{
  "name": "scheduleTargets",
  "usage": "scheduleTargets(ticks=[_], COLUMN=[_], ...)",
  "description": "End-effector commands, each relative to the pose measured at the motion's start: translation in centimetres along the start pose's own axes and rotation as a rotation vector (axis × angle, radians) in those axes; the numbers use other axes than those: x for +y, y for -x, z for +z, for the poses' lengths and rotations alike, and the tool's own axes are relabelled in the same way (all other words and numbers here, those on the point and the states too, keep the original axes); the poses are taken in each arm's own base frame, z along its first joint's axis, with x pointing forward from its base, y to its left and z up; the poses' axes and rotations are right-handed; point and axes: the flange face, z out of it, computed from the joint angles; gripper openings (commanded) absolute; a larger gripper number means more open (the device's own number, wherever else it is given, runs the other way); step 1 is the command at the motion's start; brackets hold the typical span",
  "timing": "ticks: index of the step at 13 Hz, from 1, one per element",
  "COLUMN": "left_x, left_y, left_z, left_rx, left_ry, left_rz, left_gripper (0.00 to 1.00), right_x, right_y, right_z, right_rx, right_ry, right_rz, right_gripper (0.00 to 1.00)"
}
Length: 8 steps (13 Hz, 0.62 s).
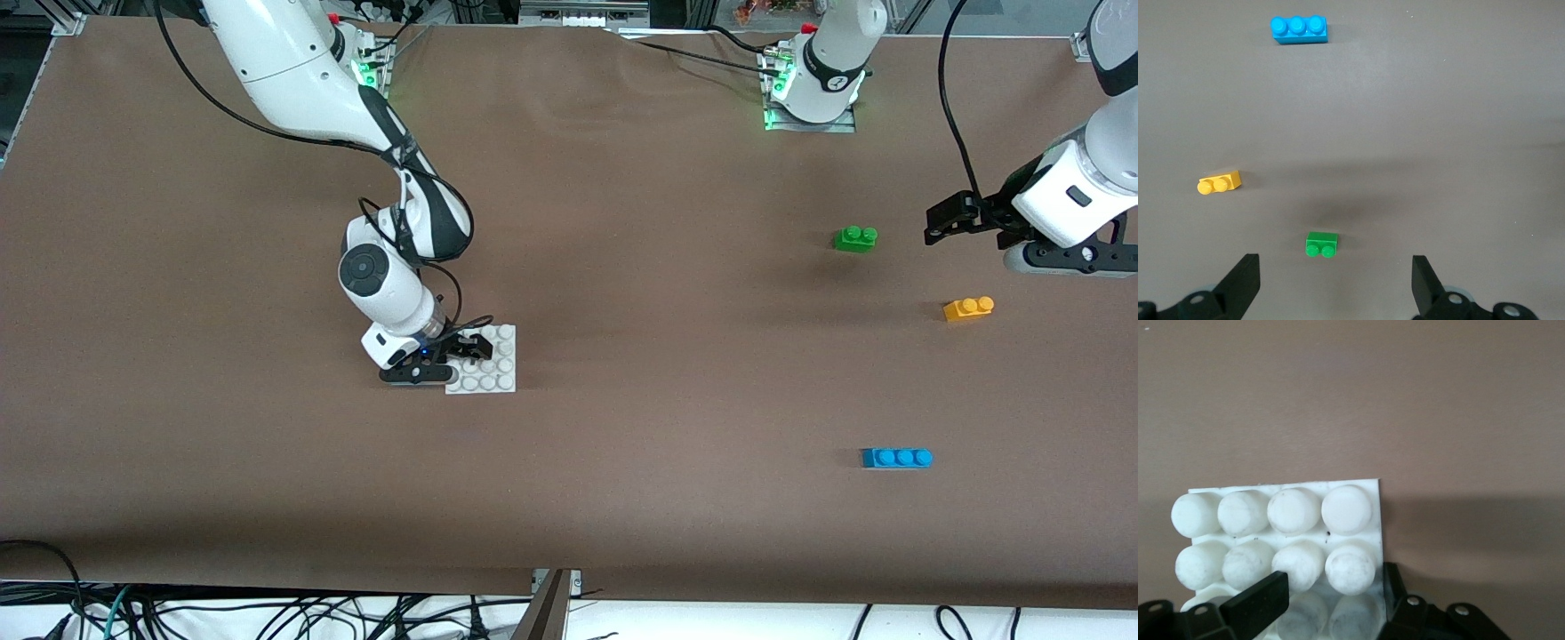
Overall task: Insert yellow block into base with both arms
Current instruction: 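Keep pushing the white base plate further toward the table middle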
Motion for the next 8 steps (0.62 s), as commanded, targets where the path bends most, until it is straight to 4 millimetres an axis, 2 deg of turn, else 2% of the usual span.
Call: scheduleTargets(ticks=[1, 8], left_x=[0.1, 0.1], left_y=[0.1, 0.1], left_z=[-0.2, -0.1], left_rx=[-0.004, -0.007], left_ry=[-0.014, -0.014], left_rz=[-0.001, -0.001], left_gripper=[1.0, 1.0], right_x=[-2.0, -6.8], right_y=[0.7, 1.7], right_z=[1.8, 2.7], right_rx=[0.016, 0.058], right_ry=[-0.014, -0.004], right_rz=[0.027, 0.054], right_gripper=[0.65, 0.65])
